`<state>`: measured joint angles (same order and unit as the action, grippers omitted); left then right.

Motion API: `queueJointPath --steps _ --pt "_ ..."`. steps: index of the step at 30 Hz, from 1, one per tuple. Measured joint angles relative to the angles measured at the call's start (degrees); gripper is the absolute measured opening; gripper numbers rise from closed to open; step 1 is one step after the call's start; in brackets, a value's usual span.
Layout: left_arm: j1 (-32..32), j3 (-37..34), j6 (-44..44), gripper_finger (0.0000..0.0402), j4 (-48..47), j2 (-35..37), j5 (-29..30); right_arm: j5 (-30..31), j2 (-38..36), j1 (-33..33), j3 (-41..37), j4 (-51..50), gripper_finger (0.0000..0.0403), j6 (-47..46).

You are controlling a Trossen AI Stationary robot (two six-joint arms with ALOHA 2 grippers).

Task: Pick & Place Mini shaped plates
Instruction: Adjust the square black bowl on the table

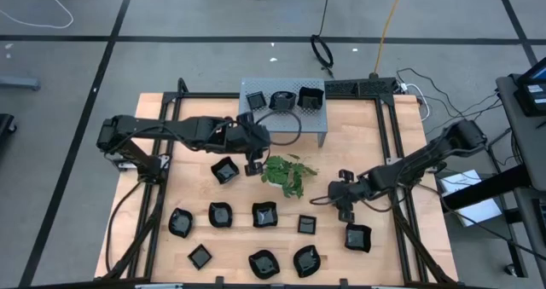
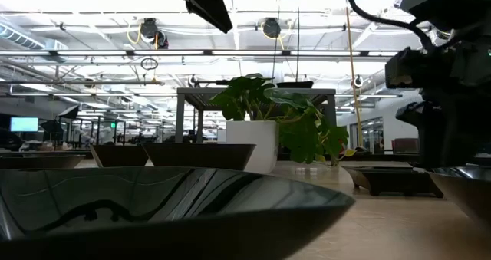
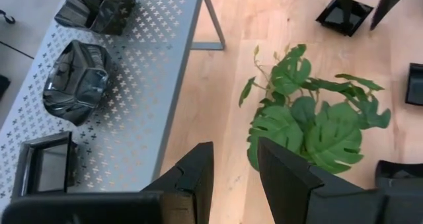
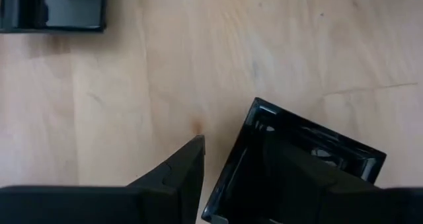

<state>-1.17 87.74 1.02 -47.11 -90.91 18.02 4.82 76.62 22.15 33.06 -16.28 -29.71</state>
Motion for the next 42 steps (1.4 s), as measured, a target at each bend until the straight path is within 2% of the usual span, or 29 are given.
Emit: queueJointPath --steps 8,12,17,19,27,38,42 --pt "-1.2 0.0 0.1 0.0122 -0.1 0.0 0.0 3.3 2.3 0.1 0.2 0.2 0.013 0.7" --pt "-1.3 0.0 0.7 0.0122 -0.3 0.0 0.0 3.5 2.3 0.1 0.2 0.1 0.0091 1.3" --pt "-1.2 0.0 0.8 0.0122 -0.9 0.0 0.0 3.2 2.0 0.1 0.1 -0.1 0.0022 1.5" --pt "-1.2 0.0 0.8 0.0122 -0.9 0.0 0.0 2.8 1.5 0.1 0.1 -0.2 0.0008 2.6" --pt "-1.2 0.0 0.8 0.0122 -0.9 0.0 0.0 2.5 0.1 -0.5 -0.1 6.0 0.0002 16.7" --pt "-1.5 0.0 1.1 0.0122 -1.1 0.0 0.0 1.1 7.0 -3.1 0.0 17.3 0.001 21.6" --pt "-2.0 0.0 2.5 0.0122 -1.2 0.0 -0.1 0.9 7.1 -3.1 0.0 18.0 0.0033 21.4"
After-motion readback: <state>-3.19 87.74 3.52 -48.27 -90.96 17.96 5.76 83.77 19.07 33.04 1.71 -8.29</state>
